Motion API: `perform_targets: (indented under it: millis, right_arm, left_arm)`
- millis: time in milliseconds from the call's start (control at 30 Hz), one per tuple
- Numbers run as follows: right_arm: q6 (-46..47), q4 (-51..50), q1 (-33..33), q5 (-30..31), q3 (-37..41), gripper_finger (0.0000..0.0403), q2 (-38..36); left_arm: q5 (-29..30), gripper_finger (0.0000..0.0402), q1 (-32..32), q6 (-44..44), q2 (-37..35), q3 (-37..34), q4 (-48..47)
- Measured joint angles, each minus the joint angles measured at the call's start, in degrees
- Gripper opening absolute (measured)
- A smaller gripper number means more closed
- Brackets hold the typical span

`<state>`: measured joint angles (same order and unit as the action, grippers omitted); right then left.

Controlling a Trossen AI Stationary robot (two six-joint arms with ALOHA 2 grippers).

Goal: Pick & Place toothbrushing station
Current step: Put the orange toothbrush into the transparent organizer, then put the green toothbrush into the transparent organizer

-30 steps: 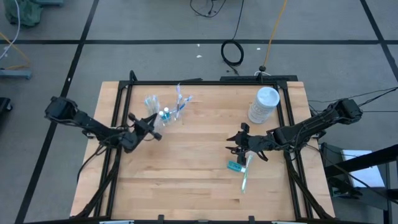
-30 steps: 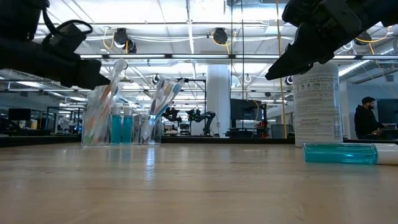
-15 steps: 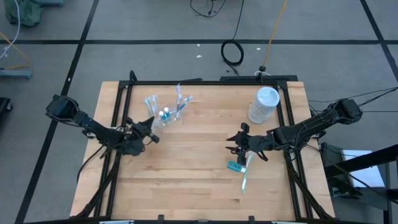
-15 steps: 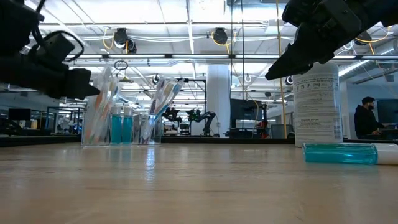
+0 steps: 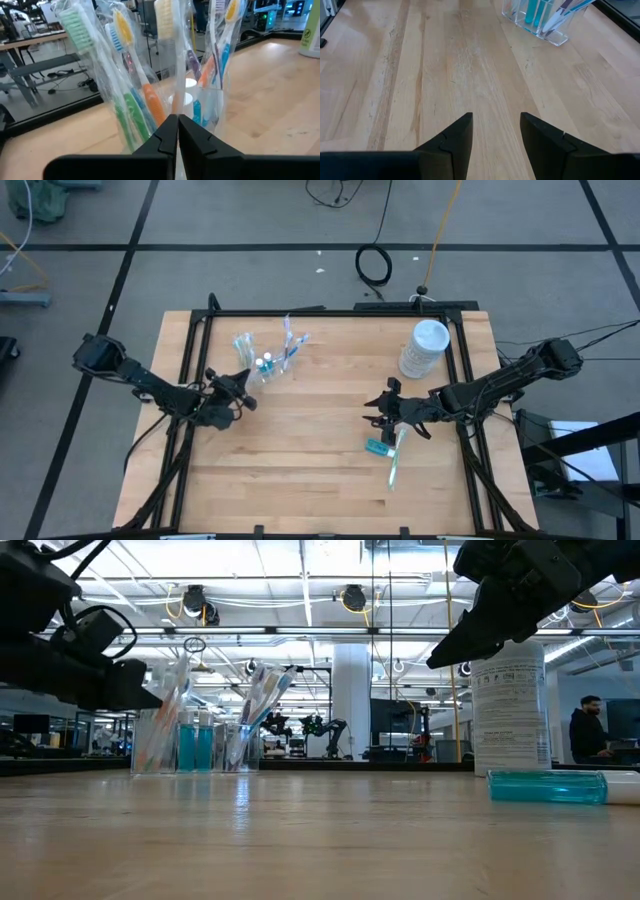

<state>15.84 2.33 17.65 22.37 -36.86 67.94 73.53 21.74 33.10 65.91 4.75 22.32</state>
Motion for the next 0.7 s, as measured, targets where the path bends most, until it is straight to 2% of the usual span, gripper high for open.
perform_targets:
  millis: [200,367,533,700]
  right_arm:
    - [0.0,0.0,0.0,0.0,0.0,0.0155,0.0]
    - [0.0,0.0,0.0,0.0,0.0,0.0155,0.0]
    - [0.0,0.0,0.0,0.0,0.0,0.0155,0.0]
    - [0.0,0.0,0.0,0.0,0.0,0.0155,0.0]
  left_arm:
    - [-0.3,0.0076,-2.2,-0.5,0.0,0.2,0.6]
    - [0.1,0.0133,-3.1,-1.0,0.0,0.3,5.0]
    - [1.7,0.0172,-3.1,-10.3,0.0,0.3,13.8]
    - [4.4,0.0187,-2.9,-19.0,0.0,0.3,25.6]
